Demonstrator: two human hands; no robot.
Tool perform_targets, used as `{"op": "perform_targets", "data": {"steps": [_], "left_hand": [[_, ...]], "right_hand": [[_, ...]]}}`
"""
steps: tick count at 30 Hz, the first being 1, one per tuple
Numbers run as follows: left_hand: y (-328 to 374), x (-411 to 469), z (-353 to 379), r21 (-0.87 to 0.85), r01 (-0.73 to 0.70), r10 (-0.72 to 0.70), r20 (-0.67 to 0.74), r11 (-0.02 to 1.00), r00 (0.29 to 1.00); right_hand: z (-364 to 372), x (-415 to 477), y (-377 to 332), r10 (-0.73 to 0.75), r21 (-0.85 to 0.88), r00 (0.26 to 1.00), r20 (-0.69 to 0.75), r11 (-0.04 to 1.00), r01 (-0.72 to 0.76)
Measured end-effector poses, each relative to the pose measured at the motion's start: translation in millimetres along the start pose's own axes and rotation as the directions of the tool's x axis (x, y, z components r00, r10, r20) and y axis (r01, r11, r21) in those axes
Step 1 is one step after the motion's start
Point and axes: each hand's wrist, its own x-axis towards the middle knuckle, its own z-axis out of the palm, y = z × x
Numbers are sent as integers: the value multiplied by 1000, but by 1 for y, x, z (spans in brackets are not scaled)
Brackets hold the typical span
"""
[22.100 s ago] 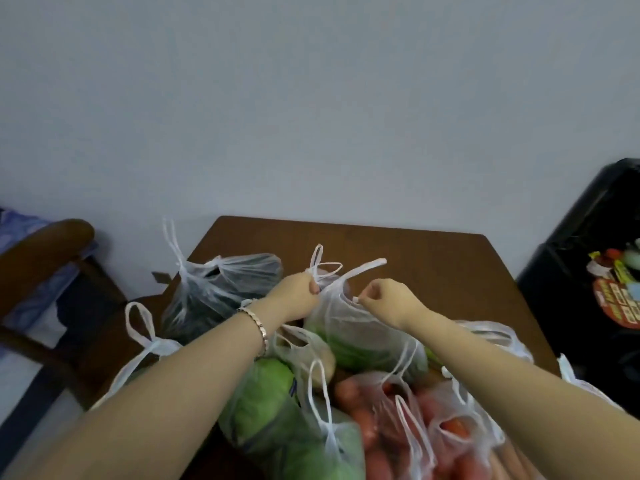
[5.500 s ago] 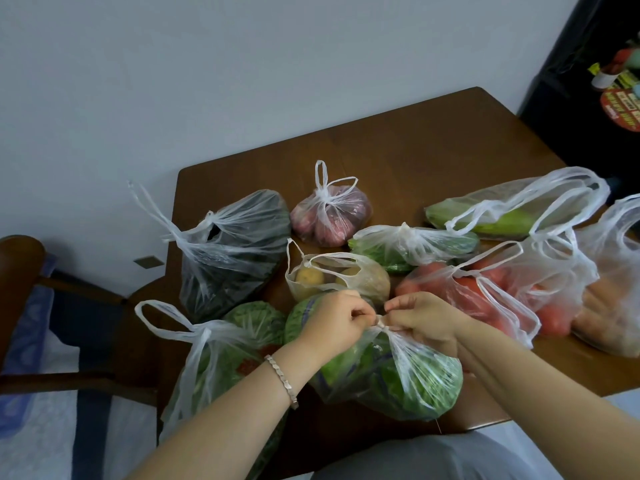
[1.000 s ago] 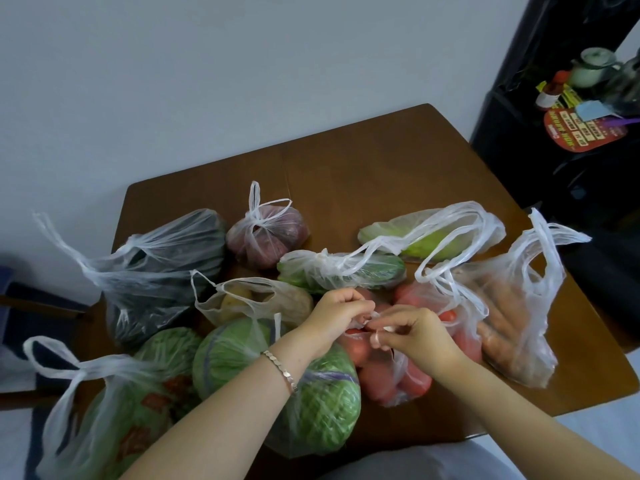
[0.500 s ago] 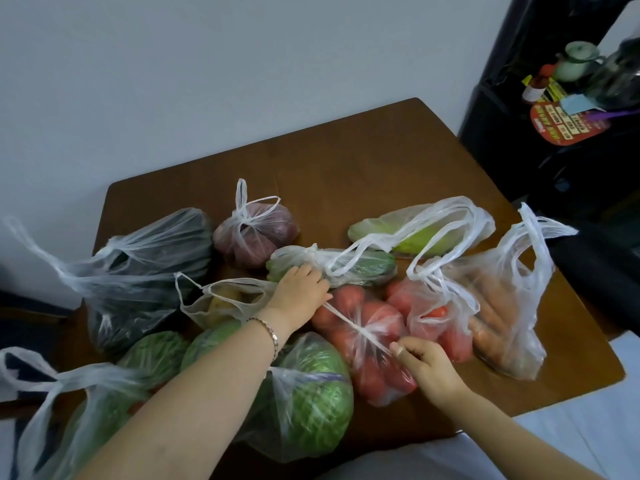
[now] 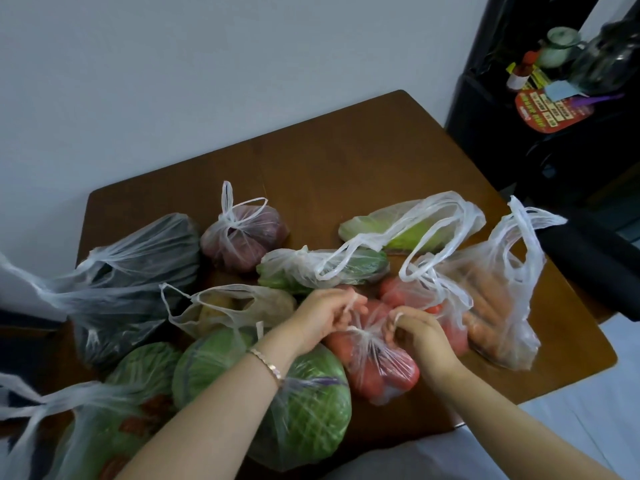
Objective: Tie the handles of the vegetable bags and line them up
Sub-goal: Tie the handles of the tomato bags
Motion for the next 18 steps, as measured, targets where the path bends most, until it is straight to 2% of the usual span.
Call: {"op": "perform_targets", "data": {"steps": [2, 3, 7, 11, 12, 14, 16, 18], "left_hand": [[-14, 2, 0, 247, -14, 5, 38, 969, 999], [-20, 4, -1, 306, -29, 14, 53, 952, 998], [-31, 6, 3, 359, -157, 138, 76, 920, 987], [-30, 10, 10, 384, -168, 206, -61, 908, 977], [-27, 8, 12, 382, -163, 209, -82, 910, 975], [-24, 5, 14, 379, -136, 198, -132, 915, 971], [-24, 4, 15, 311, -102, 165, -185, 945, 969], [-24, 3, 17, 245, -84, 137, -208, 966, 969]], "right_hand": [[-1, 5, 0, -5, 90, 993, -117, 996, 16], [-1, 7, -2, 11, 150, 986, -166, 989, 14], [5, 11, -6, 108, 297, 979, -172, 953, -53], [11, 8, -8, 89, 280, 985, -147, 959, -44], [10, 7, -4, 65, 206, 983, -174, 978, -28], [6, 5, 9, 24, -86, 972, -232, 995, -45], [6, 3, 24, -28, -421, 983, -179, 905, -51], [11, 1, 32, -69, -593, 989, -127, 805, -20]]}}
